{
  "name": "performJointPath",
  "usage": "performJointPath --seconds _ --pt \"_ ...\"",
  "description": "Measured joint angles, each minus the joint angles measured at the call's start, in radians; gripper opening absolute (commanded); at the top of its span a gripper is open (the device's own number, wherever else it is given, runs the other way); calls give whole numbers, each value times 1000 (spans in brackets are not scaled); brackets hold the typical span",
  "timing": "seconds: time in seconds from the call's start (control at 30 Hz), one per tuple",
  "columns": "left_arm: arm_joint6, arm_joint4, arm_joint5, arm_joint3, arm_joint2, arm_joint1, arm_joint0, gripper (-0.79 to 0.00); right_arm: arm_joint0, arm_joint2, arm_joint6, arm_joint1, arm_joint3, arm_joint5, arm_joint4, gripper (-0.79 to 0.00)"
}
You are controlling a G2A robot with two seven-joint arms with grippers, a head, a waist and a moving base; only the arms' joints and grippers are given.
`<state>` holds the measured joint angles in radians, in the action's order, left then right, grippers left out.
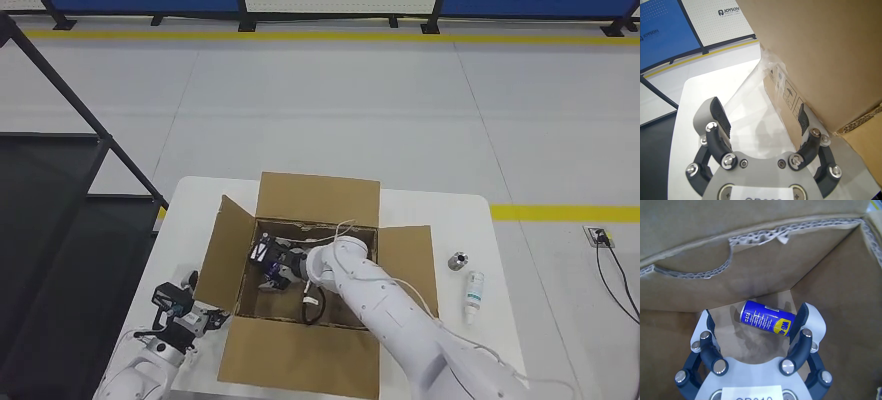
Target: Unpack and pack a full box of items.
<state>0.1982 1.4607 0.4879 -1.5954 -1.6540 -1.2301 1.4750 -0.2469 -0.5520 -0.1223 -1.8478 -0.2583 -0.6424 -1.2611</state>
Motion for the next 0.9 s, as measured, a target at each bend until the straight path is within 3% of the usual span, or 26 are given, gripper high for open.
performJointPath --seconds 0.37,0.9 --pt "45 14 97 -22 -35 19 37 0 22 43 -54 -27 3 -78 -82 0" --pt "63 -13 78 -25 -58 33 44 0 58 12 -274 -61 87 -94 1 0"
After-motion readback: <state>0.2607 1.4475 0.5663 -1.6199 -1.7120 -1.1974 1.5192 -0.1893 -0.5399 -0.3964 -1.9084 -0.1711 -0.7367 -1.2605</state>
